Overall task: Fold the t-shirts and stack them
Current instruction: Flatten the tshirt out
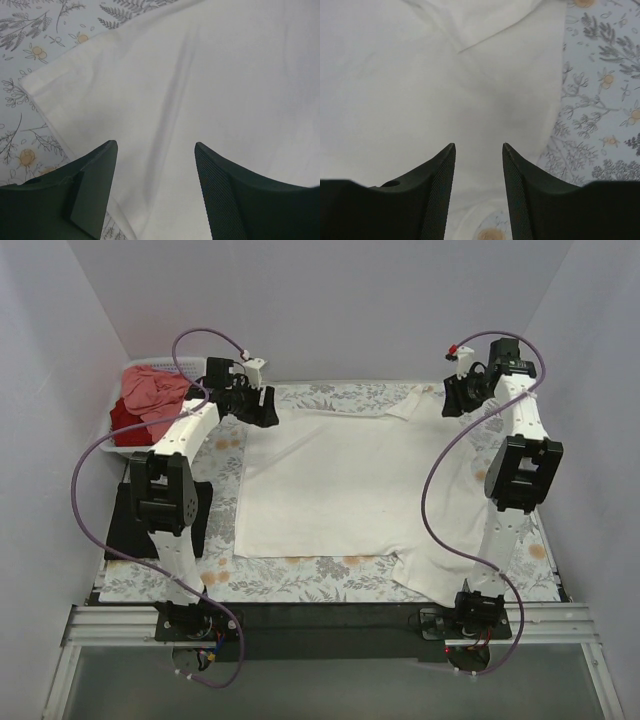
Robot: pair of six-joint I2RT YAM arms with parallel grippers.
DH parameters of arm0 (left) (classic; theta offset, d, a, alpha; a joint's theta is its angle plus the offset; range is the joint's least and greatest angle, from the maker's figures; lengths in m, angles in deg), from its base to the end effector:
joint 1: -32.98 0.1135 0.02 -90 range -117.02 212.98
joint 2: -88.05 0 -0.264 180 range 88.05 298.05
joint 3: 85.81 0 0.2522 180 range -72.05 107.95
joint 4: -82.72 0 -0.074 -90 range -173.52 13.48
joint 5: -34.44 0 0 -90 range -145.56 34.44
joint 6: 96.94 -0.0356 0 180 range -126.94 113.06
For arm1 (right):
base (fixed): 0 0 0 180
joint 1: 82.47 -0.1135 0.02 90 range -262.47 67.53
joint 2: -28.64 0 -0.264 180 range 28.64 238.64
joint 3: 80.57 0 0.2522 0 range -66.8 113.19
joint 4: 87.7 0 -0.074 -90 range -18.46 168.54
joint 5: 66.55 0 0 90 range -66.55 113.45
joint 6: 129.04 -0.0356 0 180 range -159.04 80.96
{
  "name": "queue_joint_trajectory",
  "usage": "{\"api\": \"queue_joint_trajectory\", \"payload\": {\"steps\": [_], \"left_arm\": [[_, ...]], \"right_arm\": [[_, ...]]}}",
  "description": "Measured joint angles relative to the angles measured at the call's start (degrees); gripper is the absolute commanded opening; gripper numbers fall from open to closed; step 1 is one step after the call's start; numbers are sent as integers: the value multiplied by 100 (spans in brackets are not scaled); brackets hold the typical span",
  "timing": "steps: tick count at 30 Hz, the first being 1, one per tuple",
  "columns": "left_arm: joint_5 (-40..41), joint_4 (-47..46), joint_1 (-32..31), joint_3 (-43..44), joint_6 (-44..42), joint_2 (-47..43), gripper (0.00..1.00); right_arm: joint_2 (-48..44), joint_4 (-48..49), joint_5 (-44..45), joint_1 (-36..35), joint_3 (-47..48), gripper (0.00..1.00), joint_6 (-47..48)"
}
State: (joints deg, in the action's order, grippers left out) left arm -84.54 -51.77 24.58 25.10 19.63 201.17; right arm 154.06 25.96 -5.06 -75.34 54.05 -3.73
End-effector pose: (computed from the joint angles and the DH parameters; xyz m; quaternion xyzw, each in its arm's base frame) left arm 0.4391 -0.0823 0.2688 -0.0535 0.9060 -0.3275 0.2629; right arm 0.4775 -0.0426 0.2805 -0.2939 0.8847 0.1209 0.3410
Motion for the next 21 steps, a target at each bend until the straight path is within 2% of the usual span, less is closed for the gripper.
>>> {"api": "queue_joint_trajectory", "payload": {"steps": [3,5,13,21], "left_arm": [[46,-278,92,356,389,490,63],[96,-400,155,481,564,699,63],[267,-719,356,776,953,1178,63],[409,-798,372,911,992,1340,63]], "right_arm": [[754,417,225,-4,767,51,-387],[1047,748,372,-9,887,54,-577],[1486,2157,999,-20,542,58,-1145],[1530,2656,1167,-17,59,56,-1250]]}}
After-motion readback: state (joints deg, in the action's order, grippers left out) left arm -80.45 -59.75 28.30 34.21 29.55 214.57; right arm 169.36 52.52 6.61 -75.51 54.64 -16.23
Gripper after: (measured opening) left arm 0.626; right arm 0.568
